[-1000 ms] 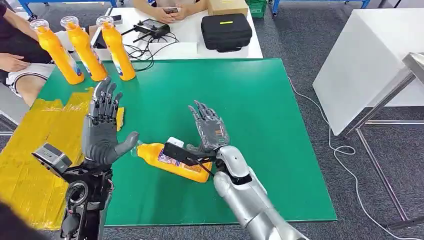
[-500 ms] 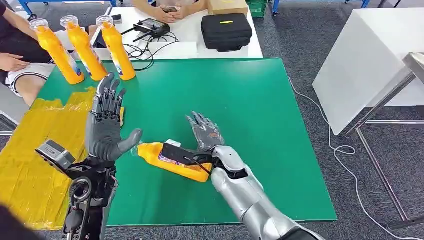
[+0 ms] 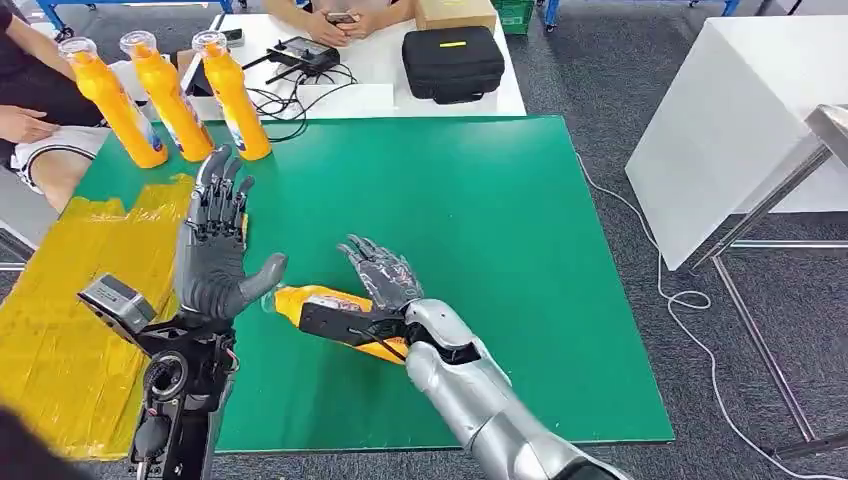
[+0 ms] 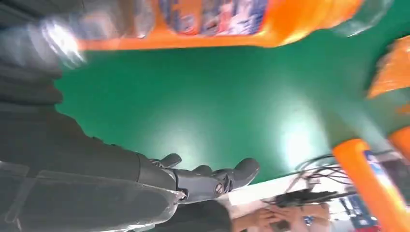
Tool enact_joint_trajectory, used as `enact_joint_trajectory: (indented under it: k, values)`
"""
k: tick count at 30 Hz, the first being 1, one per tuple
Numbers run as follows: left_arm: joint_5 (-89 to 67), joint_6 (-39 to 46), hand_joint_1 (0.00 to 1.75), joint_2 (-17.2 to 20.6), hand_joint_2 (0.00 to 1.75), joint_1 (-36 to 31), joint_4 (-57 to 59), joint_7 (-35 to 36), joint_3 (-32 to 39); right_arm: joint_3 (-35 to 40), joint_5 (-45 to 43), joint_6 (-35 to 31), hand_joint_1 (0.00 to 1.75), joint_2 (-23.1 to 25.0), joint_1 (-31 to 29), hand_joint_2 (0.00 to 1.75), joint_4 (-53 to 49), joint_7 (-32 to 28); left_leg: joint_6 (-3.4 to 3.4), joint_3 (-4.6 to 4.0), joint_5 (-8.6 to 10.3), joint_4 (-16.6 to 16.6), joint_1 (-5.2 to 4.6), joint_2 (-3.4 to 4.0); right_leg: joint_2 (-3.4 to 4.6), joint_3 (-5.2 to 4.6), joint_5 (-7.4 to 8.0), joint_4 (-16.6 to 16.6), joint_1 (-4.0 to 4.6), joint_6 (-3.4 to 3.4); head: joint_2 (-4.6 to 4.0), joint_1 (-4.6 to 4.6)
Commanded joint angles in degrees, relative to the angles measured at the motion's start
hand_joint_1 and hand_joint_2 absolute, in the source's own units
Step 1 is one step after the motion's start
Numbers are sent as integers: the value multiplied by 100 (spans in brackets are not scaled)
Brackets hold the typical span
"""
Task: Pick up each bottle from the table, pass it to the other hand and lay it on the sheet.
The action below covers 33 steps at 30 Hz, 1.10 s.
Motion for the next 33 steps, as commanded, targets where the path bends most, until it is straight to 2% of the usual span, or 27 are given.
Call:
enact_joint_trajectory:
  k: [1, 6, 15, 20, 28, 33]
  values:
    - [-17, 25, 0, 79, 175, -400, 602, 29, -70, 958, -702, 289, 0, -72, -190, 175, -90, 252, 2, 20, -5, -6, 2, -6, -15, 22, -7, -6, 4, 3, 0, 0]
    - [-33, 51, 0, 44, 175, -397, 583, 61, -102, 1367, -1040, 380, 0, -72, -198, 175, 320, 692, 2, 20, -5, -7, 1, -7, -16, 23, -8, -7, 3, 3, -2, 0]
    - [-38, 43, 0, 48, 175, -397, 587, 85, -119, 1373, -1088, 467, 0, -72, -180, 175, 428, 828, 3, 17, -4, -6, 0, -6, -15, 19, -7, -6, 2, 4, 0, 0]
    - [-40, 61, 0, 32, 175, -427, 637, 108, -167, 1304, -1074, 653, 0, -91, -99, 175, 640, 1111, 3, 30, -6, -12, 1, -14, -26, 35, -11, -11, 3, 5, 0, 0]
    - [-9, 115, 0, 33, 175, -380, 522, 126, -140, 1540, -385, 610, 0, -128, -136, 175, 727, 1986, 2, 12, -3, -5, -2, -7, -13, 13, -6, -3, 0, 3, 0, 0]
    - [-29, 120, 0, -1, 175, -424, 501, 192, -143, 1575, -150, 794, 0, -148, -147, 175, 771, 2254, 4, 25, -6, -9, 0, -8, -19, 28, -9, -9, 2, 5, 0, 0]
